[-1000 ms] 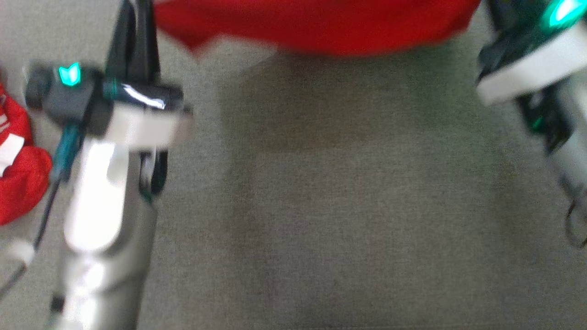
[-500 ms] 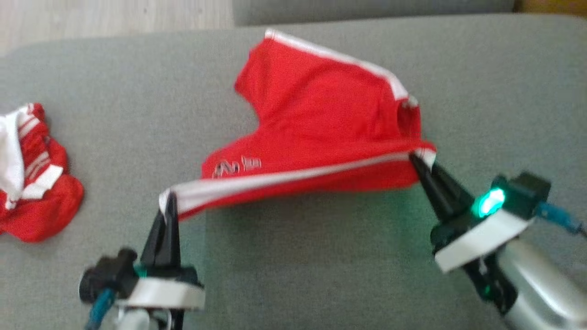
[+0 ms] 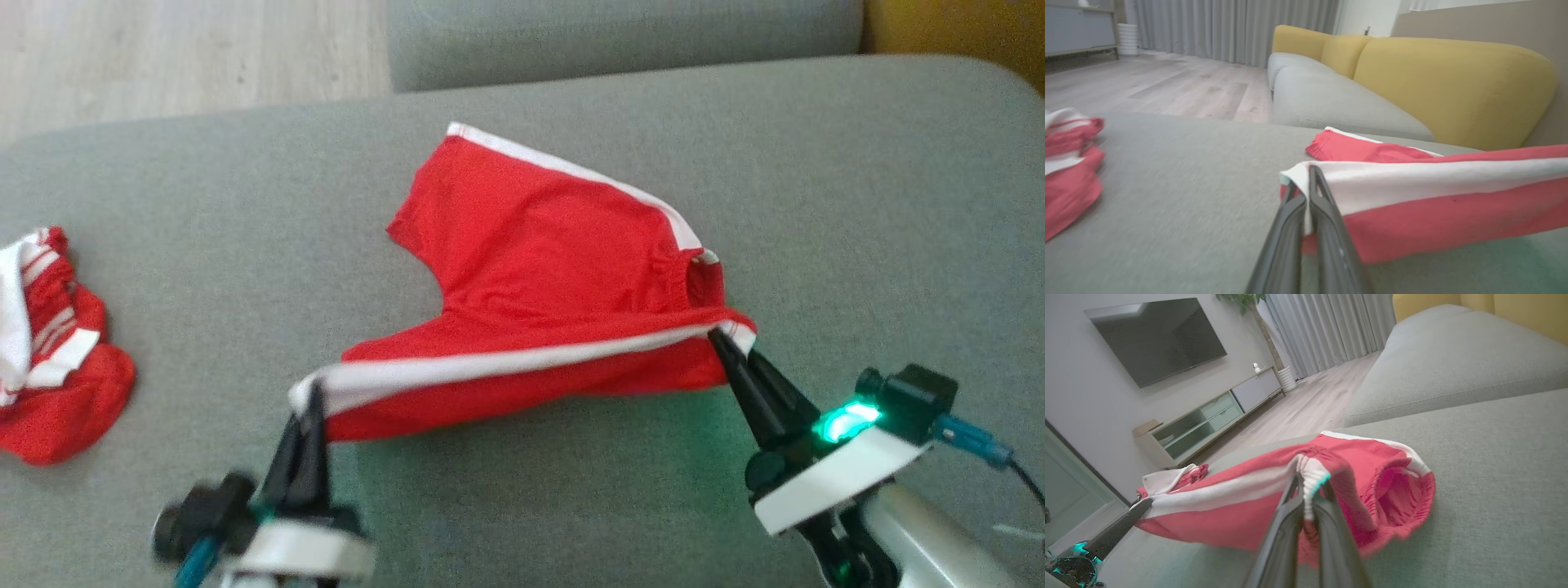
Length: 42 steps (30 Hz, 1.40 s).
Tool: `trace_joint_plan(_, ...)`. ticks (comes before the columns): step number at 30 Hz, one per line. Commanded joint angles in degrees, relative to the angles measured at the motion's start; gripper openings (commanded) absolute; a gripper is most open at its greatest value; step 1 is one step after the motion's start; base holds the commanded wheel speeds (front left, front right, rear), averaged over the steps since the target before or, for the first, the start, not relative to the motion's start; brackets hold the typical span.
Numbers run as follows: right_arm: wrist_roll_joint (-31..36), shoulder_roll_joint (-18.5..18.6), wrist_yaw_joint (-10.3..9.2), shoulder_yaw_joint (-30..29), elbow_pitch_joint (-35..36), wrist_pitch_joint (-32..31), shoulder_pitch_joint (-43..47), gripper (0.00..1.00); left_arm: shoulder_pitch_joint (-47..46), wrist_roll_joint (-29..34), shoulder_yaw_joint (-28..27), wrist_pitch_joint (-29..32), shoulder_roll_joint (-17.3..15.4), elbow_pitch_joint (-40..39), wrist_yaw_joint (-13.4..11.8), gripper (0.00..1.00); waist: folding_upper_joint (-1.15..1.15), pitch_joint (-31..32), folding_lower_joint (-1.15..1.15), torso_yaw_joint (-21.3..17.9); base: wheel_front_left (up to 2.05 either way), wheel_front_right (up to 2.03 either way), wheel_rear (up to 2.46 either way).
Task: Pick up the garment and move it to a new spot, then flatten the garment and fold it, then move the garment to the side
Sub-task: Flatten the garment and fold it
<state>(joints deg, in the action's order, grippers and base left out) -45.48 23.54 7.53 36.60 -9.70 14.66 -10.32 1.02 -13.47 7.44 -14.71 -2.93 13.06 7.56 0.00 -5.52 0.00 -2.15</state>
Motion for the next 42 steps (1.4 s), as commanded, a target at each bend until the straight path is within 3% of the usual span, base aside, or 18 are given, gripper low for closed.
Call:
trace_joint_plan(1, -0.7, 0.2, -0.04, -0.1, 1.5, 0.3, -2.3, 0.00, -4.9, 0.6, -0.6, -0.3, -0.4, -1.6, -0.1, 0.00, 0.00, -1.6, 0.00, -0.5, 0.00, 0.00, 0.00)
trace_joint_plan(10, -7.3, -3.3, -0.04, -1.7, -1.3, 0.3, -12.0, 0.00, -32.1, -3.3, 12.8, -0.3, -9.8, 10.4, -0.1, 0.00, 0.00, -12.3, 0.00, -4.5, 0.00, 0.00, 0.00)
trace_joint_plan(18, -9.9, -6.8, -0.04, -1.0, -2.4, 0.3, -18.2, 0.00, -51.6, -6.9, 21.6, -0.3, -16.0, 21.3, -0.1, 0.00, 0.00, -19.9, 0.00, -9.0, 0.00, 0.00, 0.00)
trace_joint_plan(25, -10.5, -9.6, -0.04, -2.0, -2.0, 0.3, -20.9, 0.00, -62.0, -8.5, 27.2, -0.3, -18.5, 28.7, -0.1, 0.00, 0.00, -24.5, 0.00, -12.1, 0.00, 0.00, 0.00)
trace_joint_plan(32, -8.9, -11.5, -0.04, -2.2, -3.1, 0.3, -22.6, 0.00, -66.5, -7.6, 26.9, -0.3, -19.1, 34.4, -0.2, 0.00, 0.00, -26.2, 0.00, -13.5, 0.00, 0.00, 0.00)
trace_joint_plan(33, -8.6, -11.6, -0.04, -2.1, -3.4, 0.3, -22.7, 0.11, -66.6, -7.5, 26.7, -0.3, -18.9, 35.0, -0.2, 0.00, 0.00, -26.3, 0.00, -13.6, 0.00, 0.00, 0.00)
trace_joint_plan(34, -8.3, -11.8, -0.04, -2.0, -3.9, 0.3, -22.8, 0.39, -66.5, -7.4, 26.6, -0.3, -18.7, 35.7, -0.2, 0.32, 0.00, -26.3, 0.00, -13.6, 0.00, 0.00, 0.00)
trace_joint_plan(35, -8.1, -12.0, -0.04, -2.2, -4.3, 0.3, -22.9, 0.88, -66.4, -7.4, 26.4, -0.3, -18.4, 36.3, -0.4, 0.57, 0.00, -26.2, 0.00, -13.5, 0.00, 0.00, 0.00)
trace_joint_plan(36, -8.1, -12.1, -0.04, -2.3, -4.7, 0.3, -22.8, 1.00, -66.1, -7.4, 26.1, -0.3, -18.2, 36.7, -0.5, 1.00, 0.00, -26.0, 0.00, -13.3, 0.00, 0.00, 0.00)
trace_joint_plan(42, -8.1, -11.3, -0.04, -2.7, -7.3, 0.3, -21.3, 1.00, -63.0, -7.9, 23.8, -0.3, -17.2, 38.0, -0.8, 1.00, 0.00, -23.2, 0.00, -11.8, 0.00, 0.00, 0.00)
